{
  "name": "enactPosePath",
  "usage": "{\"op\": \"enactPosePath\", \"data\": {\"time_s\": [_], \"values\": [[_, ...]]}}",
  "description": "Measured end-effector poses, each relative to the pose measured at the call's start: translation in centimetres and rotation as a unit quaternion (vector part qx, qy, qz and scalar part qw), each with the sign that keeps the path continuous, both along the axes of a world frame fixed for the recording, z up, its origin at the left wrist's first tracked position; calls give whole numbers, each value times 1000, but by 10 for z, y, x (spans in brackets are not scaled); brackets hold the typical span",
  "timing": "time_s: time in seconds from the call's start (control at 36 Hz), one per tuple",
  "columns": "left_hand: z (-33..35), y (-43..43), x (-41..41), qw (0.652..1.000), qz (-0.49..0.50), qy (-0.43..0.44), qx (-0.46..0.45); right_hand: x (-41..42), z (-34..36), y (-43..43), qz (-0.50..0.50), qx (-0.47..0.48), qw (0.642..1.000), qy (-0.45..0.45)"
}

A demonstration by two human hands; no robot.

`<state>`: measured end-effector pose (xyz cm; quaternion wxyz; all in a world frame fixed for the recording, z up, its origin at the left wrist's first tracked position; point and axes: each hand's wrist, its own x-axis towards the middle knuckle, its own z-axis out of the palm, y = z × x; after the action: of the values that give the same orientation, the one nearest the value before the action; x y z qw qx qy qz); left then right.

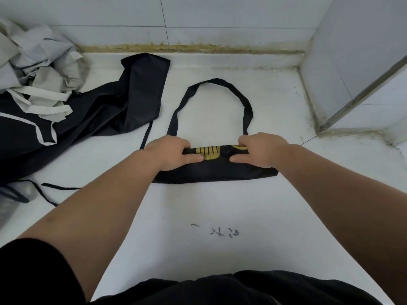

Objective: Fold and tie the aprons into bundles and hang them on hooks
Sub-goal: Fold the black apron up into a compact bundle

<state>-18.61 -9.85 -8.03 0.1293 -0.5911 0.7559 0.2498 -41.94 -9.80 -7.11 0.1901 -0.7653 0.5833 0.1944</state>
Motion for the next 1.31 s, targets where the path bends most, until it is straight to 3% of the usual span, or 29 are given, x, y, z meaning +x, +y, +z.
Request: {"op": "enactPosePath", "data": {"time_s": [0.08, 0.17, 0.25, 0.36, 0.53, 0.69, 0.75, 0.81, 0.86, 0.92, 0.97, 1.03, 1.14, 1.22, 1.31], "values": [[-9, 5, -9, 980, -113, -93, -131, 2, -9, -1, 32, -60, 996, 58], [-27, 27, -25, 978, -155, -56, -130, 14, -29, 10, 83, -98, 990, 64], [-44, 48, -34, 992, -96, -4, -82, 30, -46, 34, 79, -79, 994, -7], [-61, 57, -21, 989, -76, -31, -121, 23, -64, 46, 32, -76, 996, -45], [-61, 66, 10, 986, -11, -68, -154, 10, -61, 48, -14, -86, 996, -13], [-57, 76, 39, 976, 98, -145, -126, 5, -60, 51, -35, -76, 996, -1], [-55, 81, 41, 964, 116, -179, -156, 5, -60, 51, -34, -73, 997, 3], [-52, 90, 33, 948, 176, -140, -225, 6, -59, 50, -31, -67, 997, 9], [-48, 97, 19, 915, 278, -54, -288, 7, -57, 49, -29, -62, 998, 16], [-39, 102, 5, 865, 436, 22, -248, 8, -56, 49, -27, -57, 998, 21], [-33, 99, -8, 782, 596, 96, -156, 8, -56, 49, -28, -51, 998, 24], [-29, 93, -17, 703, 688, 148, -104, 10, -56, 47, -28, -49, 998, 25], [-24, 77, -31, 591, 749, 292, -65, 13, -57, 45, -24, -61, 998, 17], [-25, 70, -30, 514, 768, 373, -86, 13, -58, 44, -19, -64, 998, 11], [-28, 68, -28, 499, 751, 420, -99, 11, -58, 42, -12, -62, 998, 7]]}}
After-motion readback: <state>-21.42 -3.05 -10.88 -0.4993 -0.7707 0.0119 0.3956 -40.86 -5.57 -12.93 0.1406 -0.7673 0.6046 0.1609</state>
